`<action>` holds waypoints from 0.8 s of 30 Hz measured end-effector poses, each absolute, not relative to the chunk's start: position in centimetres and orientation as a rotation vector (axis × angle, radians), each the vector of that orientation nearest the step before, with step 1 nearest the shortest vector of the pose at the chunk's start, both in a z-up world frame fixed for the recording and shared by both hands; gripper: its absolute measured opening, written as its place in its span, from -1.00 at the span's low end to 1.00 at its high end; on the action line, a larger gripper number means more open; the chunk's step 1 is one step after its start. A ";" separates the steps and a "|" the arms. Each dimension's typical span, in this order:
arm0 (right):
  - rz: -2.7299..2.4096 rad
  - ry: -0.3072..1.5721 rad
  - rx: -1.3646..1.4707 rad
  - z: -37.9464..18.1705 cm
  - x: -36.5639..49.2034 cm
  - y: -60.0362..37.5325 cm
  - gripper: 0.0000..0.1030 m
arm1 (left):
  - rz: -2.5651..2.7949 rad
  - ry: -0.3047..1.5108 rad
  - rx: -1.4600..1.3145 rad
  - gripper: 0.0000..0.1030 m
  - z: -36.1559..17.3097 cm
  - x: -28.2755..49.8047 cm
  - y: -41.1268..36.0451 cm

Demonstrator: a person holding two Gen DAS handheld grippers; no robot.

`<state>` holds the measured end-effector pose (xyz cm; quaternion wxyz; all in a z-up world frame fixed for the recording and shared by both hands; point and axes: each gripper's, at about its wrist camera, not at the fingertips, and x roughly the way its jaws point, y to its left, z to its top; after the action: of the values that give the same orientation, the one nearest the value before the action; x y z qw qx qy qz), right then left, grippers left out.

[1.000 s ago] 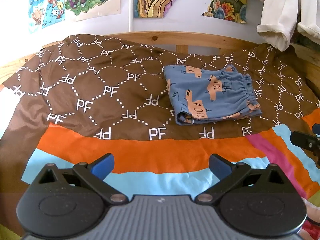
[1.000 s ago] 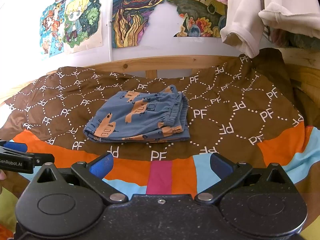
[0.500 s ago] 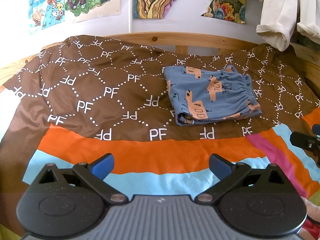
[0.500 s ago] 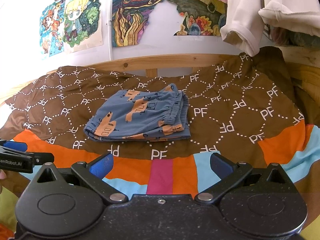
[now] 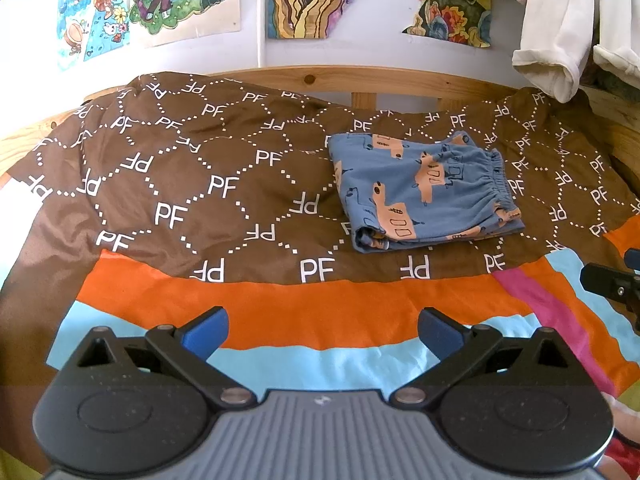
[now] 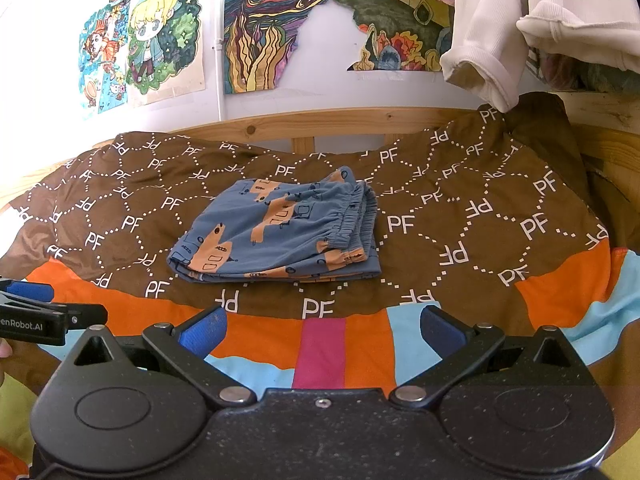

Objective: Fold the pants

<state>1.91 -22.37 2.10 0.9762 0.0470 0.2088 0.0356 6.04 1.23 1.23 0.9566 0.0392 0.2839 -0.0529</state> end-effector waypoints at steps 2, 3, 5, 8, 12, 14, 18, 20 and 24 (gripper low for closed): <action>0.073 0.421 0.095 2.1 1.9 -22.4 0.99 | -0.108 0.575 0.079 1.00 1.3 6.0 1.2; 0.073 0.421 0.095 2.1 1.9 -22.4 0.99 | -0.107 0.575 0.079 1.00 1.3 6.0 1.2; 0.072 0.421 0.095 2.1 1.9 -22.4 0.99 | -0.108 0.574 0.079 1.00 1.3 6.0 1.2; 0.072 0.420 0.095 2.1 1.9 -22.4 0.99 | -0.108 0.575 0.079 1.00 1.3 6.0 1.2; 0.070 0.422 0.099 2.1 1.9 -22.4 0.99 | -0.108 0.576 0.082 1.00 1.3 6.0 1.2; 0.068 0.425 0.102 2.1 2.0 -22.5 0.99 | -0.109 0.576 0.084 1.00 1.3 6.0 1.3; 0.069 0.425 0.101 2.0 2.0 -22.5 0.99 | -0.110 0.576 0.082 1.00 1.3 6.0 1.2; 0.069 0.425 0.101 2.0 2.0 -22.5 0.99 | -0.110 0.575 0.083 1.00 1.3 6.0 1.3; 0.067 0.426 0.103 2.0 2.0 -22.5 0.99 | -0.110 0.575 0.083 1.00 1.3 6.0 1.3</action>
<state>1.96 -22.48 2.03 0.9755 0.0509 0.2112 0.0334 6.01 1.25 1.29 0.9566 0.0407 0.2835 -0.0543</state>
